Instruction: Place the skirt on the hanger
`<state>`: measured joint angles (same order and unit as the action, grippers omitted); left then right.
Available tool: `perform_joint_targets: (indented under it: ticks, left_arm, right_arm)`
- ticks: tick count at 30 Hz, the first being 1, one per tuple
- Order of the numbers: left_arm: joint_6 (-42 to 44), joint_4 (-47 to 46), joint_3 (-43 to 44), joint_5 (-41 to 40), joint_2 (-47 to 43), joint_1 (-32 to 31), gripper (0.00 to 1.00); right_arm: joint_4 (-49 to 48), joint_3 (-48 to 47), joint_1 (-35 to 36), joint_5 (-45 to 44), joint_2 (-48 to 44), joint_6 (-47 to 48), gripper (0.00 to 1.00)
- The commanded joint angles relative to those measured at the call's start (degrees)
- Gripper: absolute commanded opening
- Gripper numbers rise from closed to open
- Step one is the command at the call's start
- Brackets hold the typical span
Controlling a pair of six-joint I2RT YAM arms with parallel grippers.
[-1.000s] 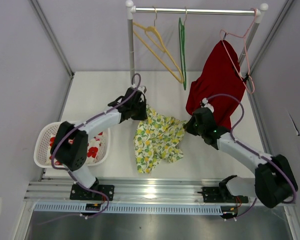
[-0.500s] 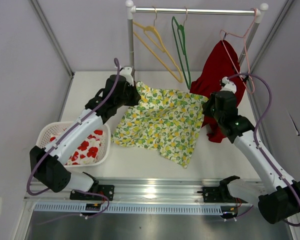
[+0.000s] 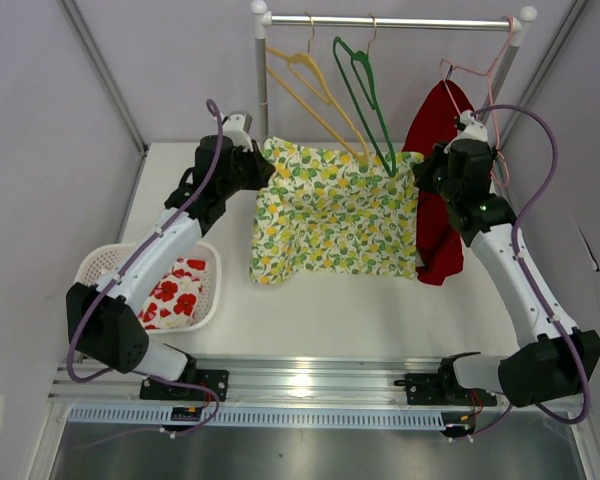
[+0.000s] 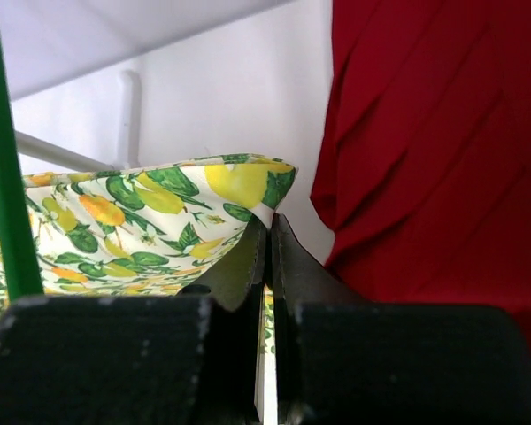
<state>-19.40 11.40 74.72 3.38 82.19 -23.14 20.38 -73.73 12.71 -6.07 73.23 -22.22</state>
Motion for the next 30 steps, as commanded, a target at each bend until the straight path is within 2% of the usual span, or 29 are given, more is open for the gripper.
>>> perform_joint_targets:
  ticks: [1,3,8,12,13,15,16,18,23,25,28,29,30]
  left_arm:
    - [-0.99,-13.39,2.19,5.23,0.95,2.92,0.07]
    - [-0.99,-16.48,2.89,9.18,1.83,3.18,0.1]
    - [-0.73,-16.24,2.11,13.13,2.53,3.27,0.16]
    - [-3.18,-17.9,-5.79,14.11,-0.62,3.19,0.2]
    - [-3.71,-18.25,-11.21,14.2,-1.5,3.01,0.23]
    - [-6.08,-19.65,-15.19,13.5,-3.26,2.83,0.24]
    - [-6.87,-20.01,-20.78,13.15,-4.92,2.66,0.24]
    - [-10.03,-21.5,-26.52,12.71,-6.69,2.48,0.22]
    - [-14.95,-21.69,-40.33,8.06,-14.51,0.11,0.19]
    - [-16.45,-20.19,-42.02,5.78,-16.0,-0.42,0.13]
    - [-18.13,-18.96,-44.48,5.67,-17.07,-0.42,0.1]
    - [-18.22,-19.22,-44.74,6.28,-16.89,-0.51,0.11]
    - [-18.13,-19.83,-44.66,7.07,-16.63,-0.86,0.2]
  right_arm:
    - [-7.8,-4.57,-2.16,2.46,0.85,0.51,0.0]
    - [-8.86,-5.01,-2.25,4.13,1.3,0.42,0.0]
    - [-10.98,-0.82,-2.34,5.36,-1.16,-0.1,0.0]
    - [-11.15,8.14,-2.25,8.61,-6.68,-1.59,0.0]
    - [-11.76,10.78,-2.16,8.96,-8.44,-2.21,0.0]
    - [-11.77,18.95,-2.25,9.75,-14.41,-4.92,0.0]
    - [-11.33,21.68,-1.99,10.71,-16.52,-5.55,0.0]
    - [-10.54,29.3,-1.11,10.46,-22.76,-7.04,0.0]
    - [-4.4,39.1,5.46,6.15,-34.19,-11.0,0.0]
    - [-1.41,41.12,7.32,2.22,-37.1,-12.57,0.0]
    - [-0.17,43.84,10.84,0.27,-38.69,-13.9,0.0]
    - [0.01,44.29,12.32,-0.52,-38.6,-14.25,0.0]
    - [0.36,44.64,12.86,-1.66,-38.08,-14.61,0.0]
